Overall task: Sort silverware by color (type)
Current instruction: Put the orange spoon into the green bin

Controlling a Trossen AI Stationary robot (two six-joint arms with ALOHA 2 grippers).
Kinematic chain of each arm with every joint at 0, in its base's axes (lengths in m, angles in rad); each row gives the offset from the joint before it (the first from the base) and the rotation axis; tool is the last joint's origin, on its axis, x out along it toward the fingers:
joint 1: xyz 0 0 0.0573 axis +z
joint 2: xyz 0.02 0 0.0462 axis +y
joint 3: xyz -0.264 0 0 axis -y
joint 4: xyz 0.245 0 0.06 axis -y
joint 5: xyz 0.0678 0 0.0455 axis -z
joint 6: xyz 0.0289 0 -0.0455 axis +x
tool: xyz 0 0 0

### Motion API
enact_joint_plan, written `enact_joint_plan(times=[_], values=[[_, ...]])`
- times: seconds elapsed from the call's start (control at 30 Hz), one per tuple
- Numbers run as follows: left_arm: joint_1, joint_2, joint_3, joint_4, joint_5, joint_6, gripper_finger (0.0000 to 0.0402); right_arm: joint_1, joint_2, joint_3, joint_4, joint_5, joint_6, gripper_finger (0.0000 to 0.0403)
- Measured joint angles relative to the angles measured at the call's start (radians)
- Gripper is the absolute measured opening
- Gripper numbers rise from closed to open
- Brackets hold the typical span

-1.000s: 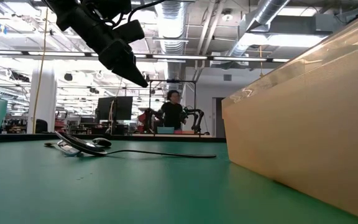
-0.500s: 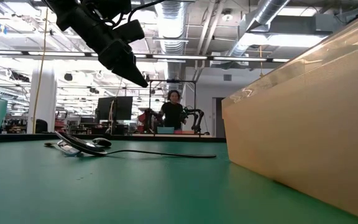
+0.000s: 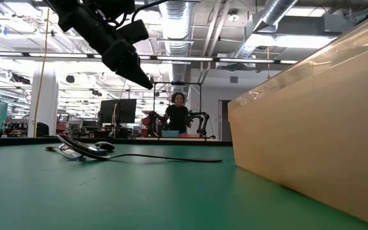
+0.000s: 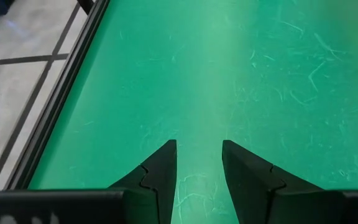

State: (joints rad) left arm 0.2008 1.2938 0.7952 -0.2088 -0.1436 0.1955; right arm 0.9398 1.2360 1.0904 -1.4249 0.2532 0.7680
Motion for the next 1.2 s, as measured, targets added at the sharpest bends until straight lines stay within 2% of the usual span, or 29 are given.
enact_joint_plan(times=[0.27,0.47,0.6,1.2], values=[[0.000,0.000,0.000,0.020,-0.016,0.010,0.0114,-0.001,-0.115,0.000,0.076,0.422,0.046,0.0073],[0.000,0.000,0.000,0.021,-0.021,-0.031,0.0114,0.000,-0.140,0.001,0.105,0.618,0.039,0.0073],[0.000,0.000,0.000,0.021,-0.021,-0.033,0.0114,0.000,-0.136,0.001,0.105,0.668,0.012,0.0073],[0.000,0.000,0.000,0.016,-0.021,-0.021,0.0114,-0.112,-0.136,0.001,0.110,0.666,0.023,0.0071]])
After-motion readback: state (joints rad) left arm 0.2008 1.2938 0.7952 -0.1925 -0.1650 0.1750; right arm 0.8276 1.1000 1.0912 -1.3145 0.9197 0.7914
